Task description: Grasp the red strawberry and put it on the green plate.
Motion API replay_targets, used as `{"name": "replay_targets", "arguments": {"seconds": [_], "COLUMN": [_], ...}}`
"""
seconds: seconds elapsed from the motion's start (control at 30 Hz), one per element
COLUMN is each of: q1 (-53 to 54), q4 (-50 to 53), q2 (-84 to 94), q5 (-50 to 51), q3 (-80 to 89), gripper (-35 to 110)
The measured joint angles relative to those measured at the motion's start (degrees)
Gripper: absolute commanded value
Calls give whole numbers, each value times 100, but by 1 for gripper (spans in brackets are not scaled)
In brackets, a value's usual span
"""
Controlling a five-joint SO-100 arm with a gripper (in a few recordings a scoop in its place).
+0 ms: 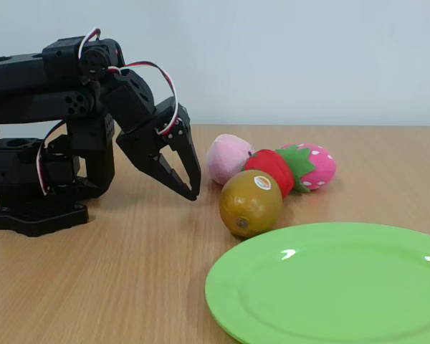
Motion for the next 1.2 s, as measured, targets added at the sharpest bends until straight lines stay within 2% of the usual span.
{"name": "replay_targets", "arguments": {"seconds": [0.43, 0.53, 0.67, 0.87, 1.0, 1.2], "q1": [-396, -343, -264, -237, -229, -396], "q4": [-35, -360, -879, -993, -1002, -1099], "q2": [-26, -527, -1591, -3234, -4157, -4535], "q5": [-413, -325, -141, -229, -958, -2241], "q3": [-88, -387, -1310, -3595, -4948, -5221], "gripper": [-8, -8, -8, -8, -7, -3]}}
